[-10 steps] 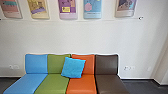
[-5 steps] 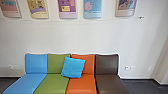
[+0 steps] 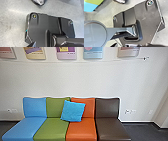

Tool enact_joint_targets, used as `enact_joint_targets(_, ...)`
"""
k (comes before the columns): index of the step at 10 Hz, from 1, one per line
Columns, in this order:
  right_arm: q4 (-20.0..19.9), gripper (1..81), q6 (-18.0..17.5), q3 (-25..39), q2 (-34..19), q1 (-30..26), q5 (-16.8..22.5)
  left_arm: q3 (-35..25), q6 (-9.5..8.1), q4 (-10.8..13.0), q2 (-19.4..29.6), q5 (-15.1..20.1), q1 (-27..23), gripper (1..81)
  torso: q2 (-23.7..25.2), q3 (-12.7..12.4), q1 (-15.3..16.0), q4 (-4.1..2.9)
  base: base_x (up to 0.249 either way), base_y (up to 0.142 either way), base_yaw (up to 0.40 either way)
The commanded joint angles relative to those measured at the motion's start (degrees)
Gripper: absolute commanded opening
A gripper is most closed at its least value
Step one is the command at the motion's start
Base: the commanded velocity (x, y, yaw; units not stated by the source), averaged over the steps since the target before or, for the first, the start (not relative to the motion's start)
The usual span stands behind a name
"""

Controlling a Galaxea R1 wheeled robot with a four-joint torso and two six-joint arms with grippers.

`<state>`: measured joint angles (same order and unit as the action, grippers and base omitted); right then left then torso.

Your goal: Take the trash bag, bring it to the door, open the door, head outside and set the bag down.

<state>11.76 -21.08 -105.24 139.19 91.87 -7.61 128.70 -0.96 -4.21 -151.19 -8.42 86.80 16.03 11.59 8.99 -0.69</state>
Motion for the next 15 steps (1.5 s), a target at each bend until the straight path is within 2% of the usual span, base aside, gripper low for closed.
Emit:
enact_joint_targets(1, -4.56, 81.1, -0.54, 6.02, -9.78, -3.30, 2.25, -0.29, 0.00, -2.21, 2.02, 5.61, -3.51, 81.1, 5.47, -0.02, 3.52, 0.00, 0.000, 0.000, 0.000)
enact_joint_targets(4, -6.67, 81.1, -0.54, 13.14, -16.64, -5.50, 2.25, -1.42, 0.00, -3.78, 2.28, 6.23, -5.01, 81.1, 11.43, 0.13, 7.26, 0.00, 0.000, 0.000, 0.000)
enact_joint_targets(8, -7.55, 81.1, -1.95, 23.05, -26.11, -10.16, 2.68, -9.77, 0.00, -5.01, 7.47, 6.23, -6.50, 81.1, 20.17, 0.15, 12.70, 0.00, 0.000, 0.000, 0.000)
enact_joint_targets(9, -7.72, 81.1, -1.95, 26.04, -28.75, -11.21, 2.69, -10.22, 0.00, -6.24, 8.26, 6.31, -7.12, 81.1, 22.27, 2.31, 14.01, 0.00, 0.000, 0.000, 0.000)
enact_joint_targets(10, -7.72, 81.1, -2.04, 28.16, -30.43, -12.26, 2.86, -10.05, 0.00, -7.13, 8.35, 6.31, -7.56, 81.1, 24.30, 5.66, 15.21, 0.00, 0.000, 0.000, 0.000)
enact_joint_targets(12, -7.72, 81.1, -2.04, 30.71, -32.63, -13.59, 3.12, -9.95, 0.00, -7.65, 8.44, 6.49, -8.53, 81.1, 27.15, 7.47, 16.85, 0.00, 0.000, 0.000, 0.000)
enact_joint_targets(15, -7.72, 81.1, -2.74, 35.19, -37.98, -15.87, 3.21, -9.87, 0.00, -9.42, 8.62, 8.24, -11.07, 81.1, 33.27, 13.27, 20.77, 0.00, 0.000, 0.000, 0.000)
